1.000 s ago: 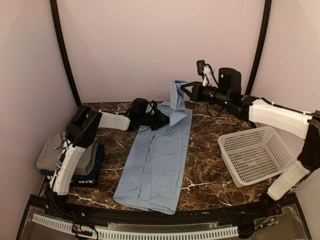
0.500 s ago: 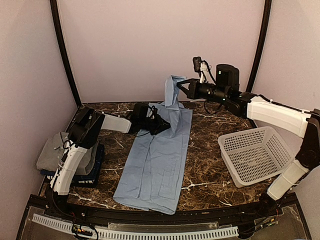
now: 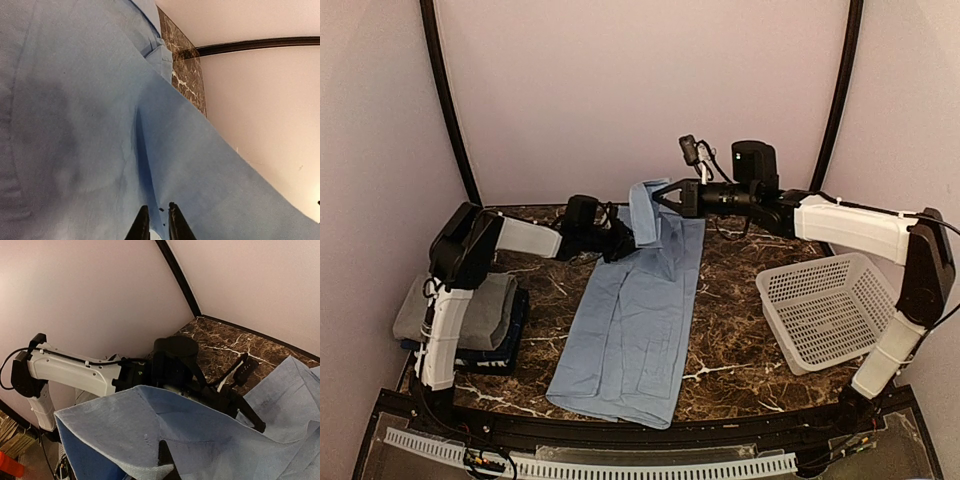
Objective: Fold and stack the long sleeve shirts
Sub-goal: Fold the sleeve of the rectangle-folded shirt.
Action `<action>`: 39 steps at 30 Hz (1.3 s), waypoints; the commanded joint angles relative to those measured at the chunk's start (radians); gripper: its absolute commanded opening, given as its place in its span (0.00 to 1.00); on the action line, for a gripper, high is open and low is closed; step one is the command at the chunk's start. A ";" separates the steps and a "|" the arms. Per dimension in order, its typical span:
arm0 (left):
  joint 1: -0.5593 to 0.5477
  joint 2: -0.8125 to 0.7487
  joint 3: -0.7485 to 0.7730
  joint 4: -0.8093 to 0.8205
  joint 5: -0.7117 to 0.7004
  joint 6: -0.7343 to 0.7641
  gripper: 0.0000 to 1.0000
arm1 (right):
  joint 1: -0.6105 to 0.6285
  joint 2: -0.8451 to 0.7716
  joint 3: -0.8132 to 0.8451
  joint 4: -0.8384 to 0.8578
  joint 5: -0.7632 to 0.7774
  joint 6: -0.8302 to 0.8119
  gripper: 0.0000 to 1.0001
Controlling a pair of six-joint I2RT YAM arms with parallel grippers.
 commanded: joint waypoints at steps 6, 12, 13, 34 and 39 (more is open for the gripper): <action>0.113 -0.412 -0.420 0.006 -0.038 0.079 0.14 | 0.099 0.168 0.052 -0.098 -0.256 -0.074 0.00; 0.144 -0.610 -0.619 -0.081 -0.059 0.148 0.19 | 0.193 0.294 0.148 -0.283 -0.243 -0.177 0.00; 0.145 -0.625 -0.648 -0.098 -0.065 0.173 0.20 | 0.206 0.310 0.156 -0.298 -0.235 -0.183 0.00; 0.140 -0.899 -0.879 -0.468 0.030 0.400 0.41 | 0.255 0.192 0.006 -0.304 0.003 -0.105 0.42; 0.099 -0.954 -0.888 -0.603 -0.090 0.455 0.41 | 0.255 0.146 -0.064 -0.295 0.112 -0.064 0.42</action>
